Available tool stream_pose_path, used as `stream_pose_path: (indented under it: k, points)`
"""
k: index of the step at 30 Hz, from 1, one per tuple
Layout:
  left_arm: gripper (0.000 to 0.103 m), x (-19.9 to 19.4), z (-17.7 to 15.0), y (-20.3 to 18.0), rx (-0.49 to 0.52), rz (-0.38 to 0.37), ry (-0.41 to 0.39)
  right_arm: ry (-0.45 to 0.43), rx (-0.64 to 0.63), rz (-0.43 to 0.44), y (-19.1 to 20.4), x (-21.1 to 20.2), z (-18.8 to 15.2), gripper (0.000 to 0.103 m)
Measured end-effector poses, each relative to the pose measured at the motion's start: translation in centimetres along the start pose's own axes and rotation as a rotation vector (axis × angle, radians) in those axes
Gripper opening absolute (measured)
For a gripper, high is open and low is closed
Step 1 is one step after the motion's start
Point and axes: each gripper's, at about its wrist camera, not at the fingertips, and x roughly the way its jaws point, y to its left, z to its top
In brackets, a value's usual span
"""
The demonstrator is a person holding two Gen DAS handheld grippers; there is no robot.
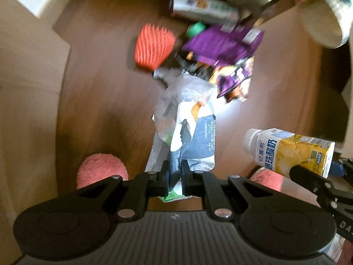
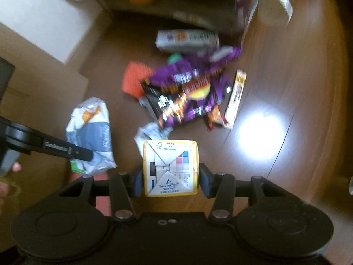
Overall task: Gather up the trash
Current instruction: 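Carry the white bag and yellow carton up over the wastebasket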
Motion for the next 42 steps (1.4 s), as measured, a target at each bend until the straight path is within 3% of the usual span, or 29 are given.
stream_pose_path:
  k: [14, 23, 30, 35, 38, 42]
  points:
    - [0.01, -24.4, 3.5, -5.8, 0.014, -0.065, -0.224, -0.271, 0.014, 0.025, 2.9, -24.0, 6.7, 0.049]
    - [0.01, -38.6, 6.8, -10.7, 0.078, -0.104, -0.398, -0.483, 0.007, 0.02, 3.9, -36.4, 11.8, 0.049]
    - [0.01, -46.5, 10.2, -14.4, 0.131, -0.122, -0.528, -0.658, -0.028, -0.012, 3.5, -44.3, 16.0, 0.049]
    - [0.01, -50.6, 13.8, -17.6, 0.185, -0.095, -0.591, -0.758, -0.056, -0.072, 2.8, -47.4, 19.7, 0.049]
    - [0.01, -52.0, 16.5, -19.1, 0.196, -0.09, -0.595, -0.793, -0.077, -0.11, 2.3, -48.2, 22.2, 0.049]
    - [0.01, -52.2, 20.0, -20.6, 0.204, -0.058, -0.58, -0.778, -0.086, -0.136, 1.6, -48.0, 25.5, 0.049]
